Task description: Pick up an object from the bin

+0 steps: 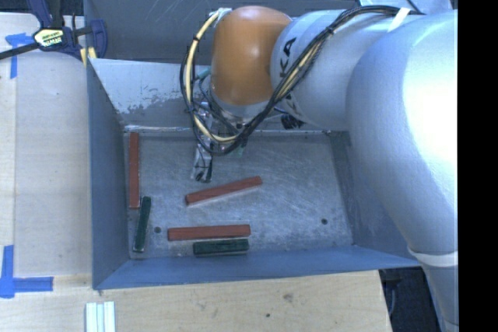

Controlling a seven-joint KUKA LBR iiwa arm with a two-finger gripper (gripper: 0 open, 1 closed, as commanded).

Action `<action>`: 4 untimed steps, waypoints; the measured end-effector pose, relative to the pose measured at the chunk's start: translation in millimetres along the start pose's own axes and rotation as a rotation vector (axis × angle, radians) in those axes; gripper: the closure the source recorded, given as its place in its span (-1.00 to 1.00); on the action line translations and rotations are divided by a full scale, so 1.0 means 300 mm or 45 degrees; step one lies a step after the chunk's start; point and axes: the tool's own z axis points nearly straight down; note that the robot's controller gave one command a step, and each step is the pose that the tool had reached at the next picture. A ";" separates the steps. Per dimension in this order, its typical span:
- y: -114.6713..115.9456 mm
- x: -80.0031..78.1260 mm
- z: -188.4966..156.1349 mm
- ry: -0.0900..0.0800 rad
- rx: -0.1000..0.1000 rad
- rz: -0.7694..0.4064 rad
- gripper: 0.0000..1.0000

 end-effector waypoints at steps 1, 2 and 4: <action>0.227 0.167 0.100 -0.002 -0.005 0.025 -1.00; 0.148 0.065 -0.146 -0.020 -0.004 -0.459 -1.00; 0.337 0.045 0.084 -0.018 -0.004 -0.463 1.00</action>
Offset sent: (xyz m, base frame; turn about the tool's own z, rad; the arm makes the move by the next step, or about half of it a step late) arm -0.0411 0.0677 -0.0281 0.0270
